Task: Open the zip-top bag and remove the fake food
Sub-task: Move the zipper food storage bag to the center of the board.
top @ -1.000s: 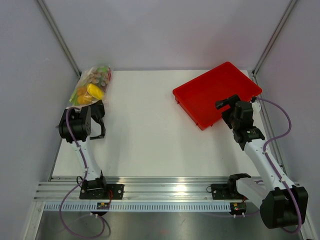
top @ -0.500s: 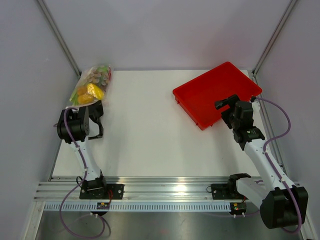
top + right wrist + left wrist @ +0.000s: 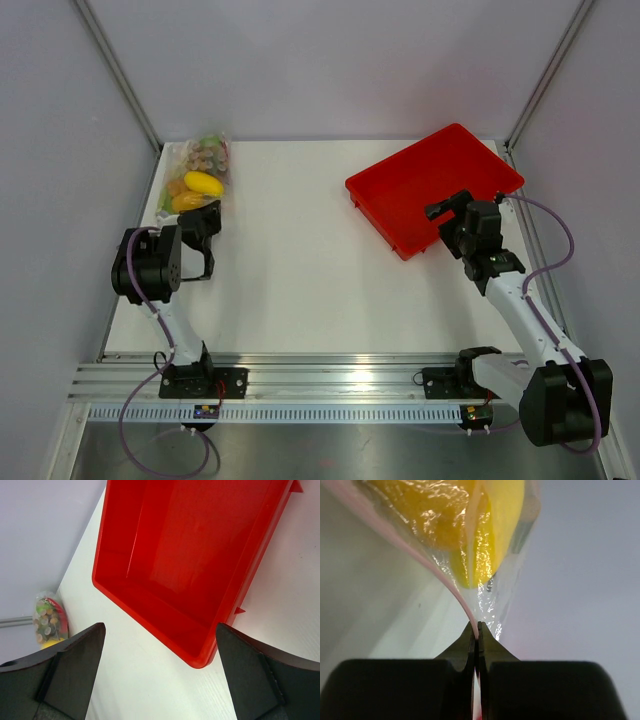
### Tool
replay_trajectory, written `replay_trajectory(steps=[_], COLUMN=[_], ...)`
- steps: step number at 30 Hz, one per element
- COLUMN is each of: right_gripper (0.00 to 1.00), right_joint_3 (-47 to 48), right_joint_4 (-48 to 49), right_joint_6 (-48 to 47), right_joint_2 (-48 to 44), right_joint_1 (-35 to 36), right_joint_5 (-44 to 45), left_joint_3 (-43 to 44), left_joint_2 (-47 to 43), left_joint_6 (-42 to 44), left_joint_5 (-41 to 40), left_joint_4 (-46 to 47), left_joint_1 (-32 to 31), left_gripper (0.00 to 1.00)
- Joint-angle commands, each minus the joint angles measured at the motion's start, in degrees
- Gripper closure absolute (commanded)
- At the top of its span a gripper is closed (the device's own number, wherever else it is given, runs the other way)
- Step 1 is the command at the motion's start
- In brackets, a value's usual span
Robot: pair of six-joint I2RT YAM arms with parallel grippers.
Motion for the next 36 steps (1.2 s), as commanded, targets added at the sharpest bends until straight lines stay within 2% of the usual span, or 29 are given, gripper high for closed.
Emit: replay_trajectory(steps=[1, 7, 12, 21, 26, 30, 36], right_gripper=[0.0, 0.01, 0.01, 0.01, 0.0, 0.01, 0.01], right_joint_3=[1.5, 1.15, 1.77, 2.12, 2.9, 5.01, 7.21], right_joint_4=[2.2, 3.52, 3.87, 5.37, 8.69, 8.53, 11.23], right_joint_6=[-0.96, -0.78, -1.4, -3.59, -5.78, -8.77, -11.5], right_joint_2=[0.48, 1.71, 1.98, 2.59, 5.66, 7.95, 12.08], right_joint_1=[0.16, 0.16, 0.25, 1.04, 3.31, 7.18, 10.52], right_joint_5=[-1.76, -3.6, -5.63, -8.0, -12.3, -11.34, -14.76], left_joint_3=[-2.28, -6.32, -6.77, -1.23, -2.72, -2.55, -3.08], left_joint_2=[-6.17, -17.23, -28.56, -38.42, -43.52, -46.95, -51.43], left_joint_6=[-0.02, 2.35, 7.01, 5.53, 3.33, 4.64, 3.58], left_joint_5=[1.73, 0.86, -4.06, -4.05, -2.67, -3.01, -2.31], left_joint_4=[-2.96, -10.95, -25.1, -51.73, -54.74, -57.46, -61.68], left_joint_1=[-1.87, -4.16, -10.65, -14.52, -17.43, -20.5, -22.27], left_gripper=[1.0, 1.0, 1.0, 1.0, 1.0, 1.0, 1.0])
